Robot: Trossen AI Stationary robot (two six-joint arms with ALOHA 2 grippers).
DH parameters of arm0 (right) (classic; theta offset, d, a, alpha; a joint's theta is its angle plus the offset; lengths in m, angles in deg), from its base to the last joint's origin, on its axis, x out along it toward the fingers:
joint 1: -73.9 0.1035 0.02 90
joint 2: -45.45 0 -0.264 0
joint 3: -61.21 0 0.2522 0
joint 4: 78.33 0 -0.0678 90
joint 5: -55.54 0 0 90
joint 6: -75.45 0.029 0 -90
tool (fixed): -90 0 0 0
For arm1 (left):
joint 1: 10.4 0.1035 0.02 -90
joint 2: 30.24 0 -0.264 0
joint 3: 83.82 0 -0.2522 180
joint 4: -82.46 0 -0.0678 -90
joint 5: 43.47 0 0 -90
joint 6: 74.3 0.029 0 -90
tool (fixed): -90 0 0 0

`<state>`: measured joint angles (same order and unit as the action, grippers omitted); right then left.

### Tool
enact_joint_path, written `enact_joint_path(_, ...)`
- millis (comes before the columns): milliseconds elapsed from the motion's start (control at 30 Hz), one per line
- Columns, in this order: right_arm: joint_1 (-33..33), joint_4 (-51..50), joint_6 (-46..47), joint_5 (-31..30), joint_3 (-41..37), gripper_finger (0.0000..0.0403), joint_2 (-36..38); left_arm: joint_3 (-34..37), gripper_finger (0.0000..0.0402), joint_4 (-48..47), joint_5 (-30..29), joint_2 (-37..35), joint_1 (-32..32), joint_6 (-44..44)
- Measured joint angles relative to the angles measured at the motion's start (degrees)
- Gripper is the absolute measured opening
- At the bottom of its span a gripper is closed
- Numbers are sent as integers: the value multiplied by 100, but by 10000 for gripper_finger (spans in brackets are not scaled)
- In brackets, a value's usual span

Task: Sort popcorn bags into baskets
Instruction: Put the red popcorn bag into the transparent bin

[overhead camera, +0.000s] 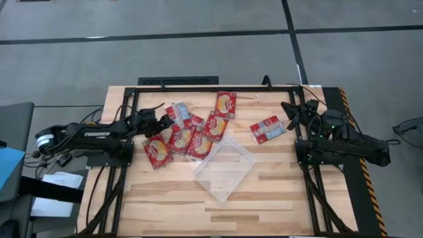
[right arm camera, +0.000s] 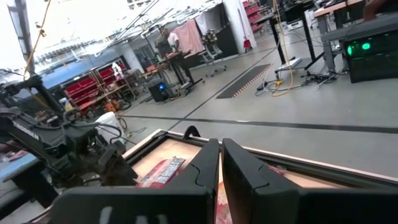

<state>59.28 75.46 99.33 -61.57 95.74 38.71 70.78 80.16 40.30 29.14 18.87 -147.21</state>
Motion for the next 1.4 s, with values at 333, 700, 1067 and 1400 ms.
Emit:
enact_joint_path(333,-133,0,4,2,0,46,0,-68,280,2152,399,1758,51,-127)
enact_joint_path(700,-128,-52,4,2,0,46,0,-711,125,2149,837,2599,41,-119)
enact_joint_path(1067,-128,-50,-37,2,0,46,0,-765,16,2087,1069,1949,20,-781)
enact_joint_path(1400,-128,-50,-38,2,0,46,0,-1188,4,1473,482,513,-510,-1333)
